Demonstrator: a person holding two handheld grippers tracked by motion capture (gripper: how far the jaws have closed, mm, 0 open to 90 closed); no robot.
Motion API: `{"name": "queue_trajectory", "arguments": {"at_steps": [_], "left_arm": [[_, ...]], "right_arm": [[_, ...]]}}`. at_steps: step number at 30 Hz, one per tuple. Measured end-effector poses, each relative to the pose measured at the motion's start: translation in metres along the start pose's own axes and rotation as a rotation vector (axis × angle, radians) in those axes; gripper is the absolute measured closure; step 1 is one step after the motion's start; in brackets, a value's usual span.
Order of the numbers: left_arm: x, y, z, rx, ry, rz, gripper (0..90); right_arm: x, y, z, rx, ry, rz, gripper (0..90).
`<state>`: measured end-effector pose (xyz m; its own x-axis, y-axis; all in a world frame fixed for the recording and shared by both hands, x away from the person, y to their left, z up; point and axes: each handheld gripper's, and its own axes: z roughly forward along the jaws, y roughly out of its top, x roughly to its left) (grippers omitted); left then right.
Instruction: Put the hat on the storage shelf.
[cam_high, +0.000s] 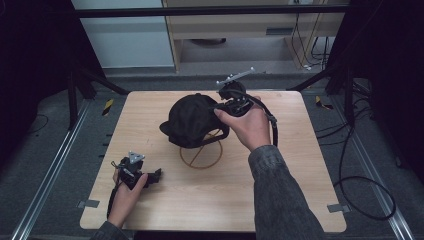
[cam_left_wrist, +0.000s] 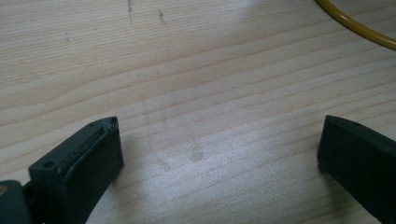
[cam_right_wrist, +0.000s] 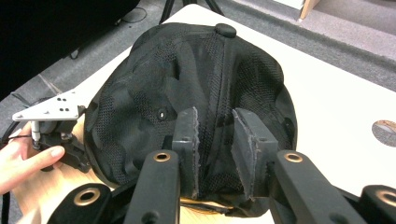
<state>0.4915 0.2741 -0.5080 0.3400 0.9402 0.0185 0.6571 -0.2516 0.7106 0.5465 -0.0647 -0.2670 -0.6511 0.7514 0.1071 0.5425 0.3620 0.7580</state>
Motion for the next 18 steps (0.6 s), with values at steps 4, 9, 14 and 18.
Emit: {"name": "queue_trajectory", "arguments": {"at_steps": [4,9,14,18], "left_arm": [[0.0,0.0,0.0,0.0,0.0,0.0,0.0],[0.0,0.0,0.0,0.0,0.0,0.0,0.0],[0.0,0.0,0.0,0.0,0.0,0.0,0.0],[0.0,0.0,0.0,0.0,0.0,0.0,0.0]], "right_arm": [[-0.001,-0.002,-0.005,-0.002,-0.004,0.002,70.5],[-0.003,-0.007,-0.01,-0.009,-0.002,0.005,70.2],[-0.004,-0.011,-0.017,-0.018,-0.006,0.011,69.4],[-0.004,-0.013,-0.02,-0.023,-0.007,0.013,67.7]]}}
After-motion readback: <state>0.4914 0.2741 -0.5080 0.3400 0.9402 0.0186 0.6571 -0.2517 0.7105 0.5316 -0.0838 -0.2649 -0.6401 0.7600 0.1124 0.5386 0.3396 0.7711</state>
